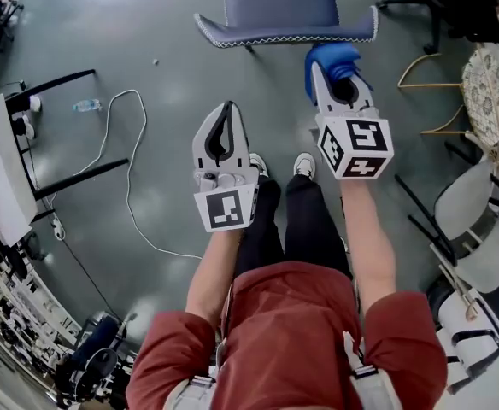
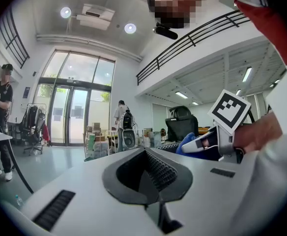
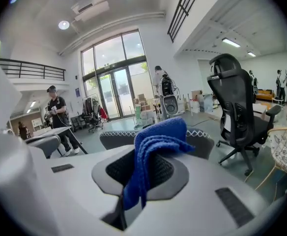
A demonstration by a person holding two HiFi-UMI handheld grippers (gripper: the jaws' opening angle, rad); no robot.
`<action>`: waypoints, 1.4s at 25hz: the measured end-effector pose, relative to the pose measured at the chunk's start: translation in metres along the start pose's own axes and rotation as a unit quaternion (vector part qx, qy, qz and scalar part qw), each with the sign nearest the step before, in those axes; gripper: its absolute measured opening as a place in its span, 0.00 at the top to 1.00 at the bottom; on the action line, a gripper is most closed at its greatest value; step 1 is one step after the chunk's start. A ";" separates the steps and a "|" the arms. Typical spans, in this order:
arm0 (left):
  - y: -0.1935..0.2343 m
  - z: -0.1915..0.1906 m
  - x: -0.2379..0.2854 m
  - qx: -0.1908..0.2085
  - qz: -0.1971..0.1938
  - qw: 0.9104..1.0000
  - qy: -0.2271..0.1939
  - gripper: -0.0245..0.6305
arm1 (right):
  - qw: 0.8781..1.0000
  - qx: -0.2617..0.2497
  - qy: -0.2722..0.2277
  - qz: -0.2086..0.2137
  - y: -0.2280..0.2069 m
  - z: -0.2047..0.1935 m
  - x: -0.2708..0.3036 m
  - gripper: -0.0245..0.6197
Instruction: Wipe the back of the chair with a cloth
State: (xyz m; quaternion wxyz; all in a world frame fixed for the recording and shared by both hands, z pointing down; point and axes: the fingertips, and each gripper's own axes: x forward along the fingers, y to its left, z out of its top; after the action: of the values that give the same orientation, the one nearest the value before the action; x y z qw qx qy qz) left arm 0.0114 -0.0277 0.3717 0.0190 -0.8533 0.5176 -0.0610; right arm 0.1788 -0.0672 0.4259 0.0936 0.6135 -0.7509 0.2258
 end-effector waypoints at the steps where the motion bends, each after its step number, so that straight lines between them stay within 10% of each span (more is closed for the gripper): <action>1: -0.002 0.009 -0.001 0.005 -0.004 1.000 -0.005 0.95 | 1.000 -0.002 0.000 0.001 0.002 0.005 0.000 0.87; 9: 0.003 0.045 -0.004 0.021 -0.032 0.999 -0.034 0.95 | 0.999 -0.010 0.032 -0.025 0.006 -0.006 0.027 0.87; 35: 0.006 -0.043 0.063 -0.002 -0.056 0.998 -0.005 0.95 | 0.997 -0.032 0.042 -0.051 -0.042 -0.067 0.093 0.87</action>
State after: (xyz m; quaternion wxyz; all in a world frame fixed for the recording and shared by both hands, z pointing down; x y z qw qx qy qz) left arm 0.0300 -0.0847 0.4190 0.0162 -0.8811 0.4693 -0.0562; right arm 0.1883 -0.1247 0.5335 0.1556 0.6375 -0.7211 0.2224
